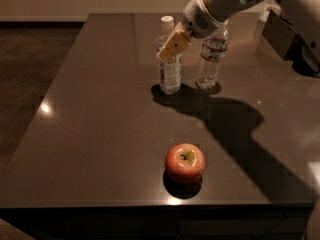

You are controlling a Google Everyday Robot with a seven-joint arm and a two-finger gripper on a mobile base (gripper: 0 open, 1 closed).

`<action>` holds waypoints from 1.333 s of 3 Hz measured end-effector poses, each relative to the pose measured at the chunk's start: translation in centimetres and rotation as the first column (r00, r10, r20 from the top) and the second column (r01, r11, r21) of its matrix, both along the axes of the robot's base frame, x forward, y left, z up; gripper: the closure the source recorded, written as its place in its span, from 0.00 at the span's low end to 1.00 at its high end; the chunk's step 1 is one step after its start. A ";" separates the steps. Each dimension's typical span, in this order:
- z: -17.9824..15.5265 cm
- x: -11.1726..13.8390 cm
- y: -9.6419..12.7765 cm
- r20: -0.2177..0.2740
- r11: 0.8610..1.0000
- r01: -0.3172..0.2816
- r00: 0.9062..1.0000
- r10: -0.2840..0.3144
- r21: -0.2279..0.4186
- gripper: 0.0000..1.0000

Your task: Move blue plastic bottle near water bottle

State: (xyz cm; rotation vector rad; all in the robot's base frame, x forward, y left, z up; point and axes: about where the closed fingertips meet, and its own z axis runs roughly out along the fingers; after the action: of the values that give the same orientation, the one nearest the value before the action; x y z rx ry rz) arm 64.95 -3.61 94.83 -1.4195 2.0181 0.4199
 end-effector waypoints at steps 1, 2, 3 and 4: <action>0.0 0.1 -0.2 0.014 1.000 0.006 1.000 -0.006 -0.002 0.64; 0.4 -0.1 -0.2 0.040 1.000 0.005 0.999 -0.005 0.012 0.41; 0.3 -0.1 0.1 0.040 1.000 0.001 0.999 -0.002 0.013 0.10; 0.2 -0.1 0.2 0.038 1.000 -0.001 0.999 0.001 0.013 0.00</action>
Offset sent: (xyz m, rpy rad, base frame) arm -0.0038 -0.0051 0.0133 0.0328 -0.0832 -0.0114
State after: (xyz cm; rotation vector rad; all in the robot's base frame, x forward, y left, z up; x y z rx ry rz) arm 64.83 -3.38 95.00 -1.4106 1.9813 0.4027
